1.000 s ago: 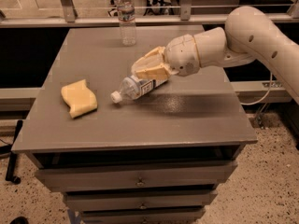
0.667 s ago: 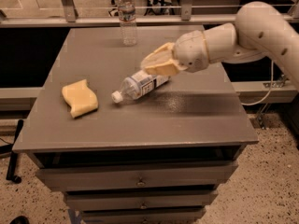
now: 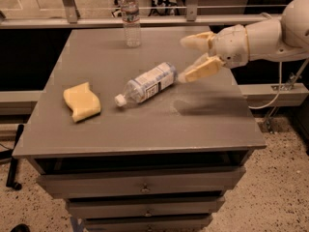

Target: Knock blue plastic bottle over

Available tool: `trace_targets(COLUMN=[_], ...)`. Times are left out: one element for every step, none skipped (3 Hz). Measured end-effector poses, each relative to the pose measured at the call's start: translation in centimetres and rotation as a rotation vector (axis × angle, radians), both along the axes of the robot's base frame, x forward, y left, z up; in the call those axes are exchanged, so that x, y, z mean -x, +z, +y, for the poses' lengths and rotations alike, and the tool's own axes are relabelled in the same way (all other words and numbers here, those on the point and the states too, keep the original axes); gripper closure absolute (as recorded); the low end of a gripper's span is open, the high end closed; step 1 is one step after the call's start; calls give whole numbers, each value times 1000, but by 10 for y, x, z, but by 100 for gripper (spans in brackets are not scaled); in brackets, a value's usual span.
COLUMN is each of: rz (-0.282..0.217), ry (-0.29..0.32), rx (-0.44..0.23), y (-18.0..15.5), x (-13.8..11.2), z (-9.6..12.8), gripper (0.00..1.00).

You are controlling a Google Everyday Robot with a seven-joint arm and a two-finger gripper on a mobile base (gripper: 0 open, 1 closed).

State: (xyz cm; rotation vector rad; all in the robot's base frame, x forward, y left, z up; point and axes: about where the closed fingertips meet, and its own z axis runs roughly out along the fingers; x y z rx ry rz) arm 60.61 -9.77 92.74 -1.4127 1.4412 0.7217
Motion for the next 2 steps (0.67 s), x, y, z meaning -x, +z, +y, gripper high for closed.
trace_targets(rz=[14, 14], ry=[-64, -76], rx=[1, 1], y=[-1, -1], x=[-8, -10], z=[-42, -49], gripper=[0, 0])
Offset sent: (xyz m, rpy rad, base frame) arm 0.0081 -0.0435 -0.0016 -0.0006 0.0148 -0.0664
